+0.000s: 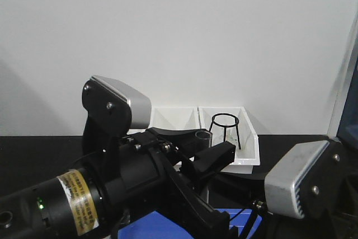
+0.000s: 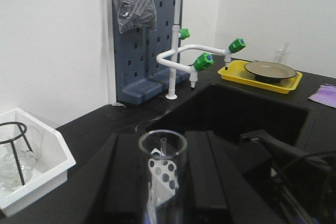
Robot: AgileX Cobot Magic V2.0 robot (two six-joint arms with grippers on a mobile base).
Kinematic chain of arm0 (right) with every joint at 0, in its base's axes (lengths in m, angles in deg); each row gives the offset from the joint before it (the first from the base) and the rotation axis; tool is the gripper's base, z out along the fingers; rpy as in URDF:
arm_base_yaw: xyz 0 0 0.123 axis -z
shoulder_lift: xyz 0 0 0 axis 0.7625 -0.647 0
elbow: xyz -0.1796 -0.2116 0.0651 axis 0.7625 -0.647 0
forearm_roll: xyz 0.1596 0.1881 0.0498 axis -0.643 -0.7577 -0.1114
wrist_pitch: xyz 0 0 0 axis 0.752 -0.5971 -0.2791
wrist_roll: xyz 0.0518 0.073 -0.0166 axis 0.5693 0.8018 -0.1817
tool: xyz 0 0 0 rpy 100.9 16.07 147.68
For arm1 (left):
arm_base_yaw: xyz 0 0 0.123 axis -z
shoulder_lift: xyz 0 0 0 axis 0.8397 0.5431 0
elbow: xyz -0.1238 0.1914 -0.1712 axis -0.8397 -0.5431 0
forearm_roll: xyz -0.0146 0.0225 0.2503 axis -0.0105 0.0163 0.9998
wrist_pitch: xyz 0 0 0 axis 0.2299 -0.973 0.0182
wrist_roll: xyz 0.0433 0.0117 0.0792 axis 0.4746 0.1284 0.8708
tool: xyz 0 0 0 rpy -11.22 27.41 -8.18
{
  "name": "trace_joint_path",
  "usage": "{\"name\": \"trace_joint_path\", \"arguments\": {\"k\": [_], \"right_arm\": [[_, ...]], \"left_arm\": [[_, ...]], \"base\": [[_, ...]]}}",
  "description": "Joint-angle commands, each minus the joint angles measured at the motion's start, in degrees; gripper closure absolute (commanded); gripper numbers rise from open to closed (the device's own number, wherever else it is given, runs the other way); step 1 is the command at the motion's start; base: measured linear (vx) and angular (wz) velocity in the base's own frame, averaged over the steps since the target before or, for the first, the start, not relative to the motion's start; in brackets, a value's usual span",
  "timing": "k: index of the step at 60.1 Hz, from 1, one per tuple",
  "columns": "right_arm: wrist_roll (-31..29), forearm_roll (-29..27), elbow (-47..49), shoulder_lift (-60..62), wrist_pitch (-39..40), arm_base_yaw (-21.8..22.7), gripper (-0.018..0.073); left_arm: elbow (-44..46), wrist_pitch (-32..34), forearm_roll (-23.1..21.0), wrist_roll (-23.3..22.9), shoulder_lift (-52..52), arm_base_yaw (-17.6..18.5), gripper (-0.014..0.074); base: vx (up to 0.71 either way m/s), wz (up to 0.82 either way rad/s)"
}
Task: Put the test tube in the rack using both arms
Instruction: 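Carry the held test tube toward the right gripper, then close the right gripper on the tube and open the left gripper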
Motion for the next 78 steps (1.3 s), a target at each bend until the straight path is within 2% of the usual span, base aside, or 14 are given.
{"name": "trace_joint_path", "arguments": {"k": [1, 8, 16, 24, 34, 45, 53, 64, 71, 78], "right_arm": [[0.0, 0.3, 2.0, 0.7, 5.0, -0.1, 0.0104], [0.0, 0.3, 2.0, 0.7, 5.0, -0.1, 0.0130], [0.0, 0.3, 2.0, 0.7, 5.0, -0.1, 0.0200], [0.0, 0.3, 2.0, 0.7, 5.0, -0.1, 0.0335], [0.0, 0.3, 2.0, 0.7, 5.0, -0.1, 0.0568], [0.1, 0.2, 2.0, 0.7, 5.0, -0.1, 0.0571], [0.1, 0.2, 2.0, 0.7, 5.0, -0.1, 0.0570], [0.1, 0.2, 2.0, 0.7, 5.0, -0.1, 0.0570], [0.1, 0.2, 2.0, 0.7, 4.6, -0.1, 0.0570], [0.1, 0.2, 2.0, 0.7, 4.3, -0.1, 0.0570]], "left_arm": [[2.0, 4.9, -0.7, -0.5, -1.3, 1.2, 0.0603], [2.0, 4.7, -0.7, -0.5, -1.0, 2.2, 0.0603], [2.0, 4.5, -0.7, -0.5, -0.9, 2.2, 0.0603], [2.0, 4.5, -0.7, -0.5, -0.9, 2.1, 0.0603], [2.0, 4.5, -0.7, -0.5, -0.9, 2.1, 0.0602], [2.0, 4.5, -0.7, -0.5, -0.9, 2.1, 0.0575], [2.0, 4.5, -0.7, -0.5, -0.9, 2.1, 0.0490], [2.0, 4.5, -0.7, -0.6, -0.9, 2.1, 0.0264], [2.0, 4.5, -0.7, -2.2, -1.0, 2.1, 0.0129], [2.0, 5.6, -0.6, -1.6, -2.4, 2.1, 0.0054]], "base": [[0.00, 0.00], [0.00, 0.00], [0.00, 0.00], [0.00, 0.00], [0.00, 0.00], [0.00, 0.00], [0.00, 0.00], [0.00, 0.00], [0.00, 0.00], [0.00, 0.00]]}}
